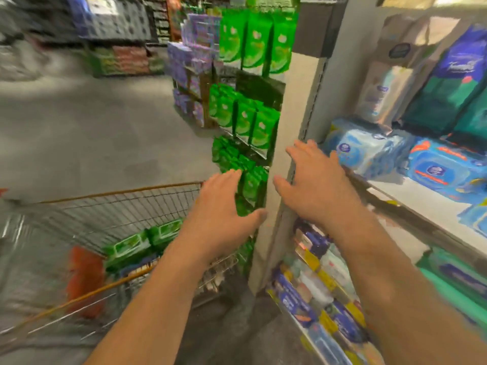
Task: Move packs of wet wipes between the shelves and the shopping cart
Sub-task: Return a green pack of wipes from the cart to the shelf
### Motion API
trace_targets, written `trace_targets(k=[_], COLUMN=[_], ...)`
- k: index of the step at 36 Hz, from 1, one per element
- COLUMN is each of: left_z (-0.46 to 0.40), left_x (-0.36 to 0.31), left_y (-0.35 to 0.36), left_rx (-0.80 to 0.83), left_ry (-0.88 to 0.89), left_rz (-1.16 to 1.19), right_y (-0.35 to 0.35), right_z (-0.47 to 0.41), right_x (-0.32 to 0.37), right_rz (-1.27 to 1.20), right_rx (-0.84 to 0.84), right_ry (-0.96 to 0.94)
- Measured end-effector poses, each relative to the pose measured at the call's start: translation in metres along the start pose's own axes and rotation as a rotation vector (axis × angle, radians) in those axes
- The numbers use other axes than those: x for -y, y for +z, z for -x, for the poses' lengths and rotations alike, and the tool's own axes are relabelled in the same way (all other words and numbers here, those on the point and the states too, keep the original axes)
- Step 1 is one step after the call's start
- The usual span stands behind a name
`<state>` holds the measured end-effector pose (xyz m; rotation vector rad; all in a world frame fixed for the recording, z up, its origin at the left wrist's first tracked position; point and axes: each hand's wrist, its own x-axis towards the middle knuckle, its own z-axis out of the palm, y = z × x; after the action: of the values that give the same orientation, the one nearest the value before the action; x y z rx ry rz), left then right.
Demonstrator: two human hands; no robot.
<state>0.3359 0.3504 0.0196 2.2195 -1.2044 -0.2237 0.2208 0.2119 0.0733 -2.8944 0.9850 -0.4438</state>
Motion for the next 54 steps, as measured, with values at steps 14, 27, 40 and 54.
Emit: trace_targets(k=[14, 27, 40, 54], left_z=[0.072, 0.094, 0.025, -0.122], left_x=[0.179, 0.283, 0.341, 0.399], left_y=[-0.109, -0.139, -0.112, -0.02], left_rx=[-0.068, -0.118, -0.041, 0.114], left_ry=[-0.353, -0.488, -0.677, -0.831], left_rz=[0.019, 0.057, 0.037, 0.089], right_y=[0.085, 0.154, 0.243, 0.365], right_z=[-0.038, -0.06, -0.146, -0.275], right_x=[0.238, 0.29, 0.252, 0.188], right_rz=[0.012, 0.004, 0.017, -0.061], right_rx=[0.241, 0.325, 0.503, 0.652], right_ry=[-0.312, -0.452, -0.518, -0.54])
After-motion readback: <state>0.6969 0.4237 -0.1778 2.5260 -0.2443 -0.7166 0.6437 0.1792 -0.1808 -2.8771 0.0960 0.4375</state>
